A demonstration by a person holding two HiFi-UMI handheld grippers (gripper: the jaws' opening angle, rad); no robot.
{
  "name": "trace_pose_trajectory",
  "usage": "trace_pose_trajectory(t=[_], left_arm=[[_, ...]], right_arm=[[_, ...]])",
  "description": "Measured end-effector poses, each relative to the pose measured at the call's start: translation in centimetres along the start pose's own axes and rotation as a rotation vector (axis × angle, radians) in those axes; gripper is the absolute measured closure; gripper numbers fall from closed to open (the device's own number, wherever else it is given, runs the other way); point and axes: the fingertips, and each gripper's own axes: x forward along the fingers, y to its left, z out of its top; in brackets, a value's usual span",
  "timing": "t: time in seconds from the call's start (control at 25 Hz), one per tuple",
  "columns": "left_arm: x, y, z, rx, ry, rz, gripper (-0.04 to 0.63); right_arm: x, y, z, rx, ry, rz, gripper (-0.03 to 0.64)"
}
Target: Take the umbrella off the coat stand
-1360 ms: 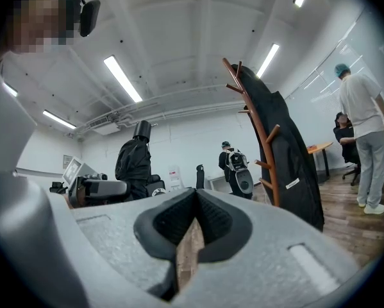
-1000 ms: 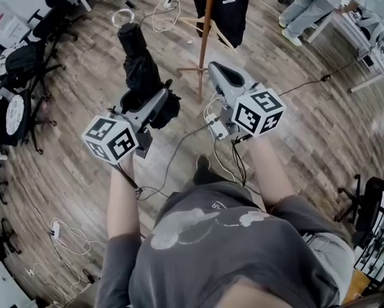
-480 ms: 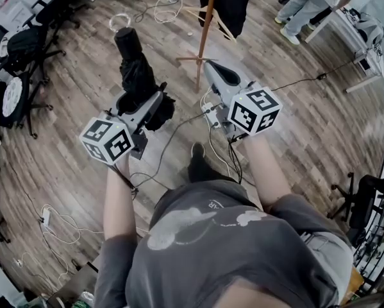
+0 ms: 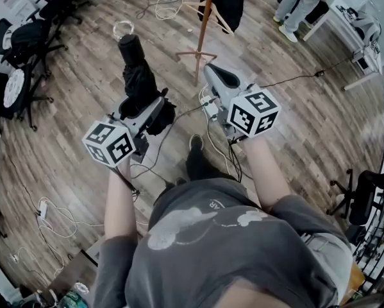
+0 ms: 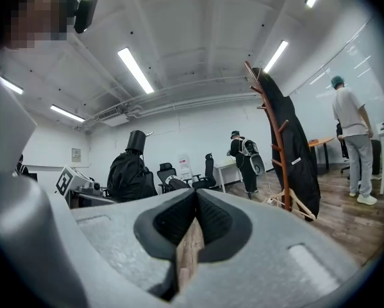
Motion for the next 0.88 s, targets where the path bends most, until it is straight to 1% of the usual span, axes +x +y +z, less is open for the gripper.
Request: trace_pose_trajectory(t=[0.48,0.72,0.88], left_arm=[[-2.5,-6.2,-2.8,0.009,0.01,-0.055,0.321],[-3.7,-7.4,-3.9,-0.003,0.019,-0.074,0.321],[-3.9,-8.0,-4.2,0.006,0.028,-0.08,0.321]], right_arm=[[-6.3,2.8,-0.9,-0.014,-0.012,-0.024,0.619],[-7.9,4.0,-2.0,-0.008,0.0,-0.04,0.62],[-8.7,4.1,-1.9,-0.005,-0.003,-0.051,0.618]])
